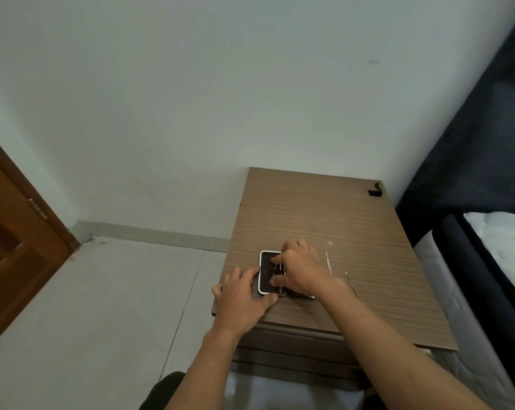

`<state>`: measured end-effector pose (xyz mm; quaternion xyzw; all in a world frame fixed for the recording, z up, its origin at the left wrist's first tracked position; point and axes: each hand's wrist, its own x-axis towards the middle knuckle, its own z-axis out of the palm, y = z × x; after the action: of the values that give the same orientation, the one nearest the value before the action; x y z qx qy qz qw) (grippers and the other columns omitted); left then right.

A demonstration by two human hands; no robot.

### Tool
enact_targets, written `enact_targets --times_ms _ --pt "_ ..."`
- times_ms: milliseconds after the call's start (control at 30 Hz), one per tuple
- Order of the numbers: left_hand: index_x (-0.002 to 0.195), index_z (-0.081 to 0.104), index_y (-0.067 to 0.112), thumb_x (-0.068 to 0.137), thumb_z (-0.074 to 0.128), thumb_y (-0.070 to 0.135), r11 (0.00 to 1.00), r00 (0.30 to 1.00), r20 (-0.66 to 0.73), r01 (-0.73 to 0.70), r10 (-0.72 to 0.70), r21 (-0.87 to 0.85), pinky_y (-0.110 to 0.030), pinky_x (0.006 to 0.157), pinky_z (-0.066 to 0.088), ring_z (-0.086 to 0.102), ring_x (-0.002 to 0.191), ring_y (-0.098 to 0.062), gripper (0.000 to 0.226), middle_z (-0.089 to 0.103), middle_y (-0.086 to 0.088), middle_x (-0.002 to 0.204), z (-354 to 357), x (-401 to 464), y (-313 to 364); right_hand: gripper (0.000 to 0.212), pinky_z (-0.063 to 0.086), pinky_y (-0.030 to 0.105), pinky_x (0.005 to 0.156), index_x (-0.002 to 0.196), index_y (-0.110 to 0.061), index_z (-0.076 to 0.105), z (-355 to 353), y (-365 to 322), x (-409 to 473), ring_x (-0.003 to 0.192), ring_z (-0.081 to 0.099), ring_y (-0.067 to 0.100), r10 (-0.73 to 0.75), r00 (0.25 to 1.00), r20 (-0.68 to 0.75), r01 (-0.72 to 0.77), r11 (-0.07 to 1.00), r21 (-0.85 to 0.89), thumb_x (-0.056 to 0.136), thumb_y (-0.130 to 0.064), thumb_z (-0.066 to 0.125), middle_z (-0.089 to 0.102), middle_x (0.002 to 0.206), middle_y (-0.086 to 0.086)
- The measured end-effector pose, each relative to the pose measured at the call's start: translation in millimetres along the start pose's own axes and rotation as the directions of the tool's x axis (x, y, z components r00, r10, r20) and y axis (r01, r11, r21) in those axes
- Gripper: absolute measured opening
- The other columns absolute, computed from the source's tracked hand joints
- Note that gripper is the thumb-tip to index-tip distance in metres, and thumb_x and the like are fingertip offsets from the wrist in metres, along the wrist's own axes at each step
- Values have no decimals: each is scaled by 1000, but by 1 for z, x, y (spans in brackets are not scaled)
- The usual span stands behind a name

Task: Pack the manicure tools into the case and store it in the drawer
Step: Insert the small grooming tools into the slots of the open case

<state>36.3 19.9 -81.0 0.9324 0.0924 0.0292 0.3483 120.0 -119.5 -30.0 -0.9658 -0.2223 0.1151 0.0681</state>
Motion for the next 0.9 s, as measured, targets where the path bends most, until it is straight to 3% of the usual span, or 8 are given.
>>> enact_targets --times_ms 133,200,300,367,467,533,700,900 --pt "127 46 41 73 65 61 1000 1000 -5 2 -2 12 -34 93 26 42 111 -11 61 47 13 109 -1 -2 1 60 27 39 101 137 -32 50 1 5 -9 124 33 25 -16 999 43 16 1000 12 82 -50 64 43 135 3" --pt "127 46 41 73 66 60 1000 1000 -4 0 0 3 -34 93 26 41 111 -11 61 47 13 108 -1 -2 1 57 26 41 105 136 -35 50 -2 10 -12 129 33 25 20 1000 18 -22 994 106 83 -52 62 43 139 2" --pt "130 45 41 73 66 61 1000 1000 -4 -8 8 -2 -34 93 26 41 109 -10 64 47 13 108 -2 -1 1 42 40 36 101 128 -24 60 -15 28 -16 123 51 24 224 961 -165 -155 923 353 89 -37 63 58 133 6" --pt "131 44 41 72 66 62 1000 1000 3 -3 3 -2 -35 94 26 41 110 -10 66 48 13 109 -1 -1 0 33 50 34 94 122 -14 64 -23 48 -19 111 63 25 407 899 -162 -299 840 452 90 -21 64 66 123 9" --pt "131 44 41 73 66 62 1000 1000 8 4 -4 -10 -36 96 26 42 112 -12 66 48 13 110 0 -2 -1 20 53 38 91 105 -13 71 -26 72 -20 101 66 29 520 842 -141 -440 815 377 85 -14 66 72 108 13" --pt "132 44 41 73 66 62 1000 1000 5 2 -1 -8 -35 95 25 41 112 -12 66 48 13 110 0 -2 0 16 54 39 88 96 -13 74 -24 75 -18 97 67 31 509 853 -118 -450 830 329 83 -10 65 73 102 14" --pt "133 44 41 73 66 62 1000 1000 -3 -6 6 1 -36 96 26 41 111 -10 67 48 14 109 -2 -2 2 27 53 43 88 101 -5 69 -11 67 -3 99 64 35 473 865 -170 -429 870 242 83 6 53 70 104 19" --pt "132 44 42 73 67 61 1000 1000 1 2 -2 -12 -36 98 27 39 109 -8 66 47 15 108 -3 -3 3 18 49 38 80 104 -4 63 -12 57 5 102 62 34 523 844 -118 -498 847 189 87 -4 55 66 107 17"
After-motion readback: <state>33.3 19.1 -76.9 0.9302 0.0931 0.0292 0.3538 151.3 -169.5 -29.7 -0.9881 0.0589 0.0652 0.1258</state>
